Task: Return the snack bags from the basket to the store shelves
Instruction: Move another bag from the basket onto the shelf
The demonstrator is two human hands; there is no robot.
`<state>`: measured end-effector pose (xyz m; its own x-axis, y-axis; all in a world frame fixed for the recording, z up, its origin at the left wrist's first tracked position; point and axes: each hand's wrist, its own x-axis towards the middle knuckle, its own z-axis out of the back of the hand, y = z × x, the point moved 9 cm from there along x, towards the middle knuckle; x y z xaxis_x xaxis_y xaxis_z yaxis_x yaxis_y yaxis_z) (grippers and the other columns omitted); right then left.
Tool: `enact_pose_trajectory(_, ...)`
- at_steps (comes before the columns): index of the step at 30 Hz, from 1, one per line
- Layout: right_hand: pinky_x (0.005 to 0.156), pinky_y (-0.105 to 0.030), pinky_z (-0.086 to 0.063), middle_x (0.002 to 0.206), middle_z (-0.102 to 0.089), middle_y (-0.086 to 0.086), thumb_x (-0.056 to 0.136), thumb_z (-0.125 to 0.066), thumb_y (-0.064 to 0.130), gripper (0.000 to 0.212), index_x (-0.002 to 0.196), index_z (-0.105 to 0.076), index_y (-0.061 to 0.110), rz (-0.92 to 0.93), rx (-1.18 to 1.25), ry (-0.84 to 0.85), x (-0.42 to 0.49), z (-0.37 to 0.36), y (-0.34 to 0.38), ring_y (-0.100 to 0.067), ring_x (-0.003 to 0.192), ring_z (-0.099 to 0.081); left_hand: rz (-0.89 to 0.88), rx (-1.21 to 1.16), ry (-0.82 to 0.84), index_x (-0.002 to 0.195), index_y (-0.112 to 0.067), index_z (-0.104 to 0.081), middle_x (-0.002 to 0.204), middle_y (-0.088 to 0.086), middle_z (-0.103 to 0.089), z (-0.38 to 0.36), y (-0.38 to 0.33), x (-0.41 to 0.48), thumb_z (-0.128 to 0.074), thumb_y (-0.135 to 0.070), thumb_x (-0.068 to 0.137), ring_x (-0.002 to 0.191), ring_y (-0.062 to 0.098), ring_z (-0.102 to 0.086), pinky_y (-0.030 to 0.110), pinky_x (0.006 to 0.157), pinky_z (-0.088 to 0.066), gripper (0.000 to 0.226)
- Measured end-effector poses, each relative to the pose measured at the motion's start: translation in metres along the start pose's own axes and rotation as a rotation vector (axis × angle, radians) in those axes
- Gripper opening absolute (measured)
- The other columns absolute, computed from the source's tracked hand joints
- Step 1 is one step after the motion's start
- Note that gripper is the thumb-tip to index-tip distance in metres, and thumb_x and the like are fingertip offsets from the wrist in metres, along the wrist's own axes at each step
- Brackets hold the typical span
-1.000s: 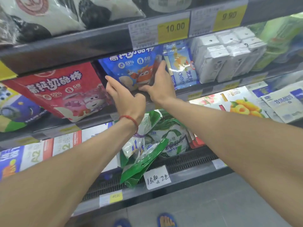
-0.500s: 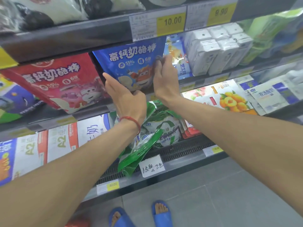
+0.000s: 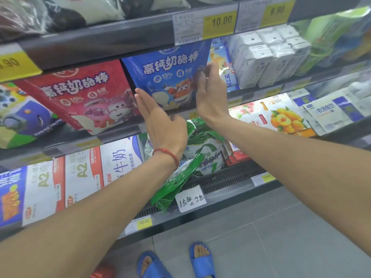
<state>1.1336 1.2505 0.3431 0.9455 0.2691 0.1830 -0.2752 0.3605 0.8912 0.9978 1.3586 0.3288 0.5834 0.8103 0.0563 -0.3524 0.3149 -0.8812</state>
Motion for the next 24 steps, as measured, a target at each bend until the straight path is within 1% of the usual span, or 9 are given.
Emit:
enact_pose_trajectory(2, 0.081, -0.043, -0.053, 0.113, -0.063, -0.002, 0.108, -0.039, 0.021, 0.018, 0.121, -0.047, 0.010, -0.001, 0.042, -0.026, -0.009, 0.002, 0.003, -0.020, 0.094, -0.065, 0.003, 0.001, 0.024, 0.157, -0.011, -0.002, 0.165, 0.003, -0.003, 0.007, 0.002, -0.002, -0.049, 0.008, 0.084, 0.149, 0.005, -0.006, -0.019, 0.078, 0.004, 0.088)
enact_pose_trajectory(4, 0.089, -0.032, -0.052, 0.129, -0.053, 0.000, 0.107, -0.041, 0.023, 0.028, 0.133, -0.044, 0.013, -0.016, 0.051, -0.067, -0.022, 0.005, 0.004, -0.012, 0.104, -0.061, -0.028, -0.010, 0.052, 0.157, -0.014, -0.012, 0.163, 0.001, -0.012, 0.017, 0.002, -0.008, -0.048, 0.008, 0.086, 0.139, -0.010, -0.019, -0.018, 0.083, -0.003, 0.082)
enact_pose_trajectory(6, 0.093, -0.012, -0.042, 0.137, -0.045, 0.000, 0.106, -0.044, 0.021, 0.032, 0.137, -0.044, 0.013, -0.033, 0.026, -0.128, -0.038, 0.010, 0.005, -0.003, 0.111, -0.054, -0.068, -0.033, 0.063, 0.152, -0.015, -0.026, 0.156, 0.001, -0.023, 0.027, 0.002, -0.014, -0.047, 0.010, 0.085, 0.107, -0.032, -0.033, -0.015, 0.081, -0.021, 0.075)
enact_pose_trajectory(7, 0.089, -0.004, -0.037, 0.134, -0.045, 0.000, 0.104, -0.046, 0.020, 0.031, 0.135, -0.046, 0.013, -0.037, 0.007, -0.151, -0.048, 0.011, 0.007, 0.006, 0.108, -0.050, -0.080, -0.033, 0.055, 0.149, -0.016, -0.032, 0.152, 0.001, -0.028, 0.035, 0.003, -0.016, -0.048, 0.010, 0.085, 0.097, -0.032, -0.037, -0.012, 0.078, -0.027, 0.071)
enact_pose_trajectory(9, 0.080, 0.002, -0.033, 0.125, -0.049, -0.001, 0.103, -0.048, 0.019, 0.024, 0.125, -0.053, 0.012, -0.028, -0.029, -0.138, -0.067, 0.004, 0.014, 0.019, 0.097, -0.045, -0.073, -0.010, 0.022, 0.142, -0.019, -0.040, 0.146, 0.000, -0.033, 0.054, 0.009, -0.017, -0.049, 0.010, 0.084, 0.100, -0.017, -0.045, -0.004, 0.080, -0.035, 0.066)
enact_pose_trajectory(12, 0.080, -0.003, -0.037, 0.113, -0.053, 0.004, 0.103, -0.050, 0.018, 0.016, 0.116, -0.060, 0.015, -0.002, -0.039, -0.003, -0.088, -0.021, 0.025, 0.015, 0.091, -0.049, -0.073, 0.011, -0.049, 0.127, -0.015, -0.049, 0.133, 0.001, -0.040, 0.079, 0.021, -0.012, -0.048, 0.010, 0.080, 0.110, 0.010, -0.046, 0.013, 0.089, -0.037, 0.054)
enact_pose_trajectory(15, 0.088, -0.017, -0.046, 0.119, -0.056, 0.003, 0.102, -0.053, 0.013, 0.021, 0.122, -0.060, 0.013, 0.009, -0.026, 0.183, -0.100, -0.059, 0.040, -0.003, 0.097, -0.056, -0.025, 0.002, -0.160, 0.117, -0.013, -0.046, 0.126, -0.001, -0.034, 0.113, 0.042, 0.000, -0.051, 0.008, 0.078, 0.097, 0.009, -0.040, 0.018, 0.091, -0.042, 0.044)
enact_pose_trajectory(20, 0.090, -0.023, -0.045, 0.130, -0.054, -0.002, 0.098, -0.061, 0.008, 0.044, 0.140, -0.050, 0.013, -0.001, -0.032, 0.307, -0.100, -0.107, 0.060, -0.002, 0.089, -0.059, 0.017, -0.066, -0.237, 0.141, -0.001, -0.033, 0.139, 0.015, -0.028, 0.152, 0.079, 0.033, -0.059, 0.007, 0.079, 0.126, 0.029, -0.046, 0.041, 0.102, -0.046, 0.068)
enact_pose_trajectory(24, 0.098, -0.037, -0.050, 0.130, -0.055, -0.009, 0.094, -0.067, 0.006, 0.057, 0.144, -0.042, 0.013, -0.050, 0.043, 0.311, -0.090, -0.128, 0.064, -0.019, 0.095, -0.066, -0.056, -0.028, -0.126, 0.140, -0.005, -0.037, 0.133, 0.013, -0.045, 0.156, 0.088, 0.059, -0.066, -0.005, 0.083, 0.121, 0.025, -0.052, 0.040, 0.102, -0.046, 0.064)
